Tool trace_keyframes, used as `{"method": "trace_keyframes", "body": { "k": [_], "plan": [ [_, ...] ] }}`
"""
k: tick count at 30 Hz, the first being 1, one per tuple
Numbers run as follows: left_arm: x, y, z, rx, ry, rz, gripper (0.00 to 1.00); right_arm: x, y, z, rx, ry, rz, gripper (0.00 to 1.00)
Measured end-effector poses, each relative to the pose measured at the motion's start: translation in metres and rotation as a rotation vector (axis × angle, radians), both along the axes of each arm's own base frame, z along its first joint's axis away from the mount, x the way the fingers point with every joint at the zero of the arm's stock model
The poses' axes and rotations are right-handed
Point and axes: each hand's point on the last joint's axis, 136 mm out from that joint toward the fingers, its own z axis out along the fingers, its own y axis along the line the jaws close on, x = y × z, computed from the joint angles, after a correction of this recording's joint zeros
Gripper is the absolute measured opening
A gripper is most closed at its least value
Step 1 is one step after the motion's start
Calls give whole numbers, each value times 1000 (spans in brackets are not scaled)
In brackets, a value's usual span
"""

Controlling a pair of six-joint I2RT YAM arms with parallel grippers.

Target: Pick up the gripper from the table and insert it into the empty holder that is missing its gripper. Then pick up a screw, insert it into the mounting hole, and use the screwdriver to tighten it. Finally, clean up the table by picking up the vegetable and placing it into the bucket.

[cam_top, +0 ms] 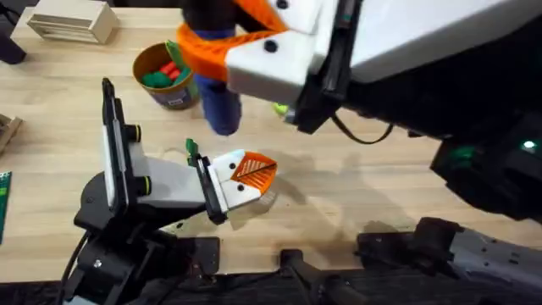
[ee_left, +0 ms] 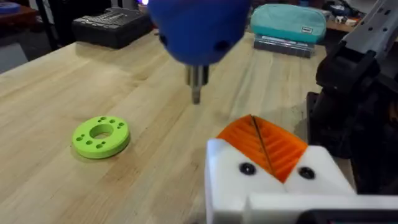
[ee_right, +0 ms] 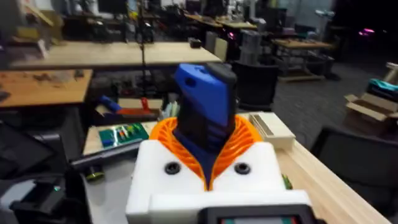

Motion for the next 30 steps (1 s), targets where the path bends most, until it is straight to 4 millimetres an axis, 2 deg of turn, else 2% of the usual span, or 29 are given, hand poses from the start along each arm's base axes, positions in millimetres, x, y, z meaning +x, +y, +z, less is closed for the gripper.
{"method": "trace_keyframes", "body": {
  "k": [5,8,11,14,16,18,21,26,30],
  "plan": [
    [0,0,0,0,0,0,6,17,-11,-22,-109,-21,-76,30],
    [0,0,0,0,0,0,6,48,-29,-38,-211,-73,-235,30],
    [0,0,0,0,0,0,6,85,-58,-60,-365,-137,-429,30],
    [0,0,0,0,0,0,6,121,-93,-99,-590,-153,-587,30],
    [0,0,0,0,0,0,6,144,-120,-137,-779,-132,-666,30],
    [0,0,0,0,0,0,6,163,-146,-172,-951,-105,-717,30],
    [0,0,0,0,0,0,6,185,-185,-212,-1160,-79,-774,30],
    [0,0,0,0,0,0,6,205,-234,-263,-1433,-55,-776,30],
    [0,0,0,0,0,0,6,209,-258,-302,-1588,-27,-708,30]
  ]
}}
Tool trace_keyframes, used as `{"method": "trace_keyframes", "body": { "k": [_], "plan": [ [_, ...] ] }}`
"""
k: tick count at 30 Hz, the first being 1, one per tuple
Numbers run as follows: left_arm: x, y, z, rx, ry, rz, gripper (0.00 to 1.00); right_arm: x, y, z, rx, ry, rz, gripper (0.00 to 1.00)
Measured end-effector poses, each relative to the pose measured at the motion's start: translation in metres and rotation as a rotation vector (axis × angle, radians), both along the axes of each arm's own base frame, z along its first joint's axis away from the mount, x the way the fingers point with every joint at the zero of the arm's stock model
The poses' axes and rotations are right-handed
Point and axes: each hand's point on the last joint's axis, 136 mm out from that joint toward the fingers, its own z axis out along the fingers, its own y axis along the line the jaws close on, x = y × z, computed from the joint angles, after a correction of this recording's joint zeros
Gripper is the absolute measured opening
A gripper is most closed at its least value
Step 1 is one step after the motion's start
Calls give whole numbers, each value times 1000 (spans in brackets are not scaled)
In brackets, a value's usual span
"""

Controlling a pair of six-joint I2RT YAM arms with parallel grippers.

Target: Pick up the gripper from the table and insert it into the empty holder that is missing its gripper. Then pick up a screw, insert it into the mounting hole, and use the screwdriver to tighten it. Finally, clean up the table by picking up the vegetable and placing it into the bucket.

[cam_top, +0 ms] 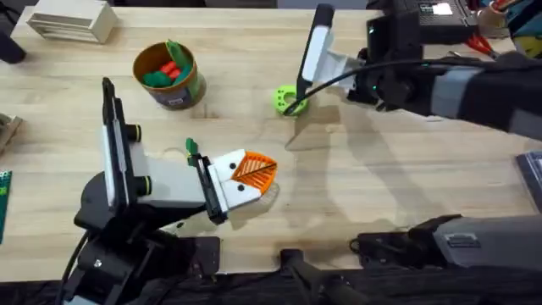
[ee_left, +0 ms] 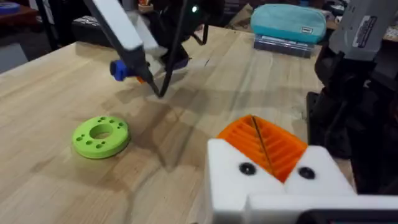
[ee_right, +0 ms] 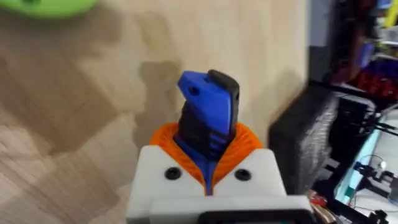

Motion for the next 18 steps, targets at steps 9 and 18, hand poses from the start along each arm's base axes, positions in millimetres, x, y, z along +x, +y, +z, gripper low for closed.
{"method": "trace_keyframes", "body": {
  "k": [9,18],
  "plan": [
    [0,0,0,0,0,0,6,-2,-19,-49,-103,145,5,34],
    [0,0,0,0,0,0,6,3,-26,-35,-3,97,-171,933]
  ]
}}
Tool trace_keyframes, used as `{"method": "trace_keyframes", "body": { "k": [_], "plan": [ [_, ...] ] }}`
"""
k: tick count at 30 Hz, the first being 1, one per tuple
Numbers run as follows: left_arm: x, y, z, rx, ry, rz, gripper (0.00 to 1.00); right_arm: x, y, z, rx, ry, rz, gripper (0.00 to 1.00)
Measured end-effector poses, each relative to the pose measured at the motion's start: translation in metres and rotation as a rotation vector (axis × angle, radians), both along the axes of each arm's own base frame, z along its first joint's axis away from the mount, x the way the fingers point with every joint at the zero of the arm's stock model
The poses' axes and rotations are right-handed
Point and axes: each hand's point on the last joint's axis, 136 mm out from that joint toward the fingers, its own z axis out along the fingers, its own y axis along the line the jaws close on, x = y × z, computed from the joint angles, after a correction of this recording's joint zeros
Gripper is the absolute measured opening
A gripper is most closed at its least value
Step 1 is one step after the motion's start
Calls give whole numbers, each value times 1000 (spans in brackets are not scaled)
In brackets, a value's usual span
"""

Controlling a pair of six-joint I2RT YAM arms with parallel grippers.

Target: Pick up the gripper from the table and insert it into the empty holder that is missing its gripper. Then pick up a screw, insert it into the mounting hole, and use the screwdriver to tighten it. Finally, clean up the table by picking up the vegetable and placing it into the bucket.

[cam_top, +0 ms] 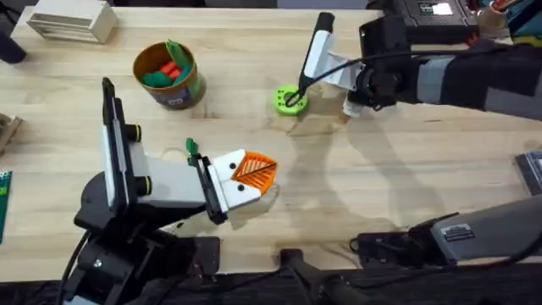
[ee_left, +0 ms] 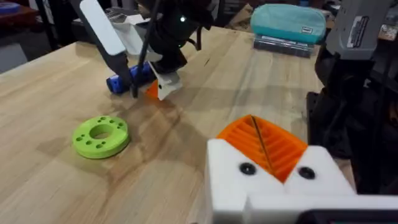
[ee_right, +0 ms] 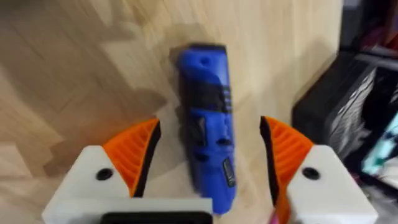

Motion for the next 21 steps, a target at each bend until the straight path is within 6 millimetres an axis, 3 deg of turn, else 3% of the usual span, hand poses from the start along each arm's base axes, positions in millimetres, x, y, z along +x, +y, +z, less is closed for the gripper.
{"method": "trace_keyframes", "body": {
  "k": [8,12,16,18,21],
  "plan": [
    [0,0,0,0,0,0,6,-38,2,10,189,18,-238,940],
    [0,0,0,0,0,0,6,-47,9,44,301,-69,-308,940],
    [0,0,0,0,-1,0,19,-58,25,92,442,-191,-326,940],
    [0,0,0,1,-3,0,233,-65,33,116,521,-252,-329,940],
    [0,0,0,1,-4,0,726,-79,41,141,621,-306,-336,940]
  ]
}}
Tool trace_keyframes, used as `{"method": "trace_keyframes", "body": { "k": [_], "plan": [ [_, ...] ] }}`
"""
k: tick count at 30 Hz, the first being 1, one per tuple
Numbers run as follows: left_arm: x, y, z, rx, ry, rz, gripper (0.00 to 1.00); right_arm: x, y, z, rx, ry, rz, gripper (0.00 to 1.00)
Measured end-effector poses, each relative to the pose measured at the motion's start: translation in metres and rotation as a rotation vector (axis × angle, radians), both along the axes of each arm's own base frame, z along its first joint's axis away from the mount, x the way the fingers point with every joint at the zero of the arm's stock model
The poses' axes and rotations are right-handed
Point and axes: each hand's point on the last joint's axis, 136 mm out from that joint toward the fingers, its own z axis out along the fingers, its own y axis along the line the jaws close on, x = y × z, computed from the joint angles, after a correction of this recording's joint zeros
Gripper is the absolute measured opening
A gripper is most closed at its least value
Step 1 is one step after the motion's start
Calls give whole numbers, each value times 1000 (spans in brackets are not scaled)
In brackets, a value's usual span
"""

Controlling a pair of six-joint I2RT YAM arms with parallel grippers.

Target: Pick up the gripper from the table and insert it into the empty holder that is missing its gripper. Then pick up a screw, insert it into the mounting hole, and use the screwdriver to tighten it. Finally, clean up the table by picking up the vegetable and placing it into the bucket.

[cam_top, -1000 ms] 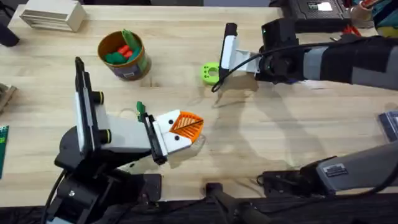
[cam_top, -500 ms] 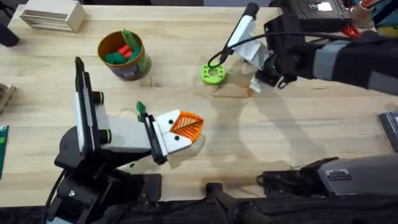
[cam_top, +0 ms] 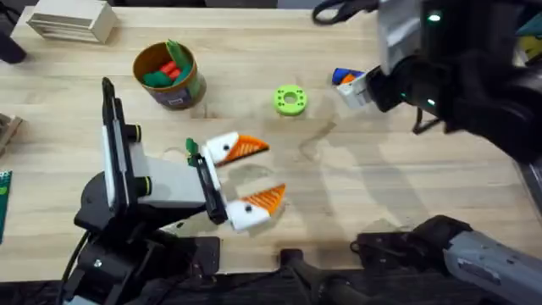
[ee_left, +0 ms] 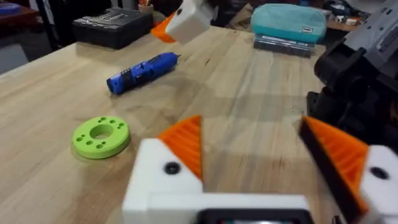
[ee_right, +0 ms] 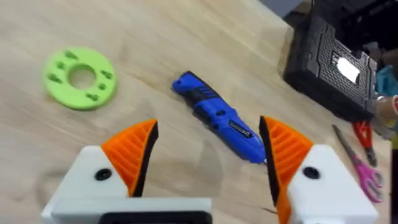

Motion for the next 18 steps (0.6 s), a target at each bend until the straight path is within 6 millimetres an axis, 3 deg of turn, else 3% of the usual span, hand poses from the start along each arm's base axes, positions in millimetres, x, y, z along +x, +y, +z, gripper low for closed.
{"method": "trace_keyframes", "body": {
  "k": [1,3,9,14,18],
  "plan": [
    [0,0,0,0,0,0,872,-5,2,6,23,-12,-1,940],
    [0,0,0,-1,1,0,977,-16,7,14,61,-29,5,940],
    [3,1,1,2,-13,16,986,-36,20,22,105,-29,46,940],
    [17,7,17,-30,-69,106,987,-40,29,21,113,-23,73,940],
    [46,39,31,28,72,395,987,-41,32,21,116,-24,81,941]
  ]
}}
